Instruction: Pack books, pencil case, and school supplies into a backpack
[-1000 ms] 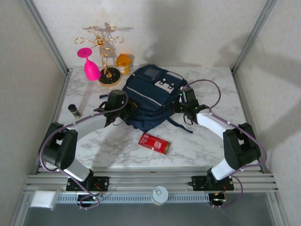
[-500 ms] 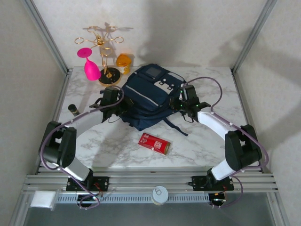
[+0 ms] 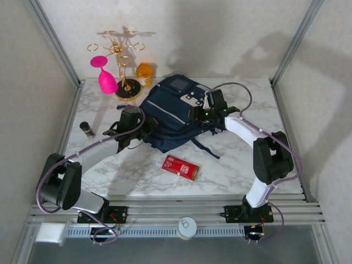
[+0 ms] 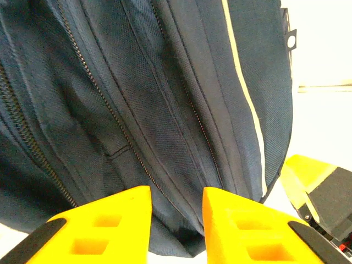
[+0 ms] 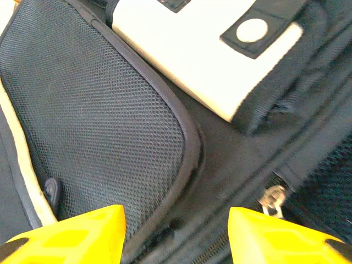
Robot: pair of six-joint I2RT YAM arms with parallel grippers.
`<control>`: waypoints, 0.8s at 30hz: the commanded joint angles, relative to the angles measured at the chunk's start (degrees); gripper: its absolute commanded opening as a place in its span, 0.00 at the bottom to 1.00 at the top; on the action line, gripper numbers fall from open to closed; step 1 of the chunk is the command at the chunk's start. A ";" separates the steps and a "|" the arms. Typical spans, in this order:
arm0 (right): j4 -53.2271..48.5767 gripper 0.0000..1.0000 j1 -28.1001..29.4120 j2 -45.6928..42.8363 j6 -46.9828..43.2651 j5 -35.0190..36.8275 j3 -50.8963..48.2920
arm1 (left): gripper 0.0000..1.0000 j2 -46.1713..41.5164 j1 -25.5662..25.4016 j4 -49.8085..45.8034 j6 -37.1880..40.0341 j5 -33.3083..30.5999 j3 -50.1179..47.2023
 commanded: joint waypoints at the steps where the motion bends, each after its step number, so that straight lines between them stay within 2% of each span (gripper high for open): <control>1: -1.89 0.52 -0.17 4.40 -0.58 -1.92 4.97 | 0.29 3.09 -0.75 4.59 -2.35 -1.93 1.91; 5: -3.07 0.55 -0.41 6.90 -2.41 -1.64 9.12 | 0.25 6.77 -0.74 6.73 -2.18 -1.49 3.98; 7: -2.82 0.54 -0.34 7.54 -3.21 -3.67 10.67 | 0.24 7.31 -0.68 8.32 -2.14 -1.58 4.19; 11: -3.73 0.51 -0.63 10.05 -3.43 -2.70 12.60 | 0.24 9.44 -0.59 7.51 -1.59 -1.53 6.48; 15: -2.97 0.39 -2.01 11.85 -3.11 -5.43 12.83 | 0.23 11.12 -0.55 7.97 -1.55 -1.74 7.53; 18: -1.66 0.26 -1.99 10.23 -3.47 -7.29 11.84 | 0.23 12.52 -0.36 7.90 -0.74 -2.53 8.84; 20: -0.06 0.12 -2.05 8.09 -2.95 -8.38 10.28 | 0.22 14.41 -0.03 7.53 0.93 -2.86 10.75; 22: 1.72 0.03 -2.28 6.33 -1.42 -9.29 8.23 | 0.21 16.72 0.52 6.84 1.65 -2.40 12.99; 24: 3.66 0.00 -2.86 4.94 0.98 -10.91 6.21 | 0.21 18.46 1.11 8.24 2.51 -1.79 14.47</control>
